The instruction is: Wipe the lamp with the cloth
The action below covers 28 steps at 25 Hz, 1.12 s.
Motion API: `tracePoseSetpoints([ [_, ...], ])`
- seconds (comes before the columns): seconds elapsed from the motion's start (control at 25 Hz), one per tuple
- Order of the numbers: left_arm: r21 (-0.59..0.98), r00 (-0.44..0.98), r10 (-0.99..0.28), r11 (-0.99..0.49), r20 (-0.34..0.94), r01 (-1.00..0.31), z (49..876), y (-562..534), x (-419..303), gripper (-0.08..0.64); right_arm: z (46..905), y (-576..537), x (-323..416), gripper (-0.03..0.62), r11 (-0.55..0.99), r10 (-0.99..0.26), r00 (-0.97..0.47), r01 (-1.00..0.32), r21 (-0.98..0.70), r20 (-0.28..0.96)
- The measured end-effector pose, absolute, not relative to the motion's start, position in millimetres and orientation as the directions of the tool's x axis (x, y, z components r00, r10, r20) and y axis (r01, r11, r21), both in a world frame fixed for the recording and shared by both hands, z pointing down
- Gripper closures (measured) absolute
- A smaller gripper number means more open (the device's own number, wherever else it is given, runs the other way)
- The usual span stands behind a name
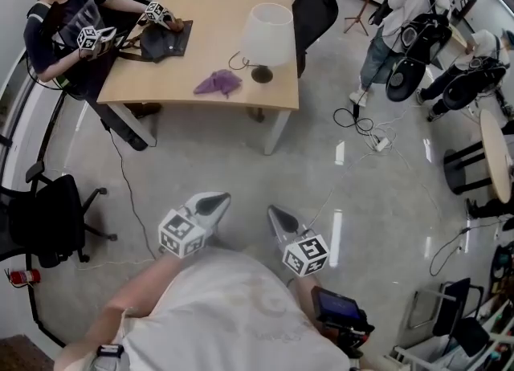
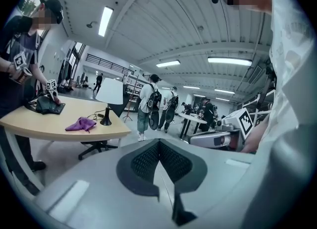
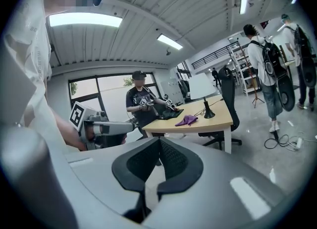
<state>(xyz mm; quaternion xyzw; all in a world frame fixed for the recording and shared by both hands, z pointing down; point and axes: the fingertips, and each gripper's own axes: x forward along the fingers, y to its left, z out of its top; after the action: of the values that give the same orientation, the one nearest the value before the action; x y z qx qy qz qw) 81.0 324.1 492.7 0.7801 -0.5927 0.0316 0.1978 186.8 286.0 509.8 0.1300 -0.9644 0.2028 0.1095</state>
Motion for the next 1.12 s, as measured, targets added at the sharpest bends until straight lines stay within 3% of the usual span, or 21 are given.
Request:
tracePoseSetpoints([
  [1.12,0.290,0.500,-0.821,-0.425,0.274,-0.857,518,226,-108,0.558,510,183,18,0.578,0.792,-0.458,-0.819,-0.552,-0.259,0.345],
])
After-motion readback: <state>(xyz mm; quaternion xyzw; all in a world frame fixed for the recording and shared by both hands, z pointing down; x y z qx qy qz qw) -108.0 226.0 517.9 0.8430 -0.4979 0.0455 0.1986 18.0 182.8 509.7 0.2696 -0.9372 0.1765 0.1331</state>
